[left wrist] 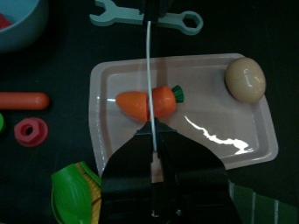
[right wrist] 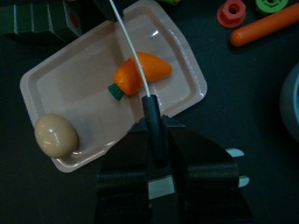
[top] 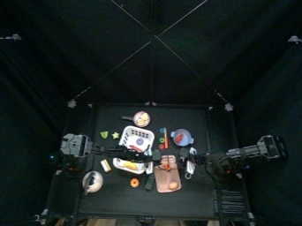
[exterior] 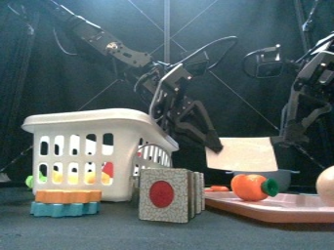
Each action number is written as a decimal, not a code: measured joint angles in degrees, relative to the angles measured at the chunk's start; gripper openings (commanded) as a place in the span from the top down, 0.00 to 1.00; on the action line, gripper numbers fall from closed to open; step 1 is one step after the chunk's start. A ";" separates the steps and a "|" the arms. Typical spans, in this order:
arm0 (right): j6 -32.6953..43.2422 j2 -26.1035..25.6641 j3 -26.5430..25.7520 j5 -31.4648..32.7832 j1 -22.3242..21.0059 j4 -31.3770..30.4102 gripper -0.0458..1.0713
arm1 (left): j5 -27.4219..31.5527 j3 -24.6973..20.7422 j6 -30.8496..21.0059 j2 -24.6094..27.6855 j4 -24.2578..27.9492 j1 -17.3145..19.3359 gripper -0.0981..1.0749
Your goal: Cut carrot
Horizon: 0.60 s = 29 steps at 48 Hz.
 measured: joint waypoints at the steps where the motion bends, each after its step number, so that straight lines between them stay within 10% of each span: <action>1: 0.00 0.09 0.09 -0.18 -0.09 0.00 0.65 | 0.00 0.00 -0.09 0.00 0.00 0.00 0.58; 29: -0.09 2.29 0.09 -1.14 -0.44 -0.09 0.65 | 0.18 0.00 0.26 0.18 0.00 0.00 0.58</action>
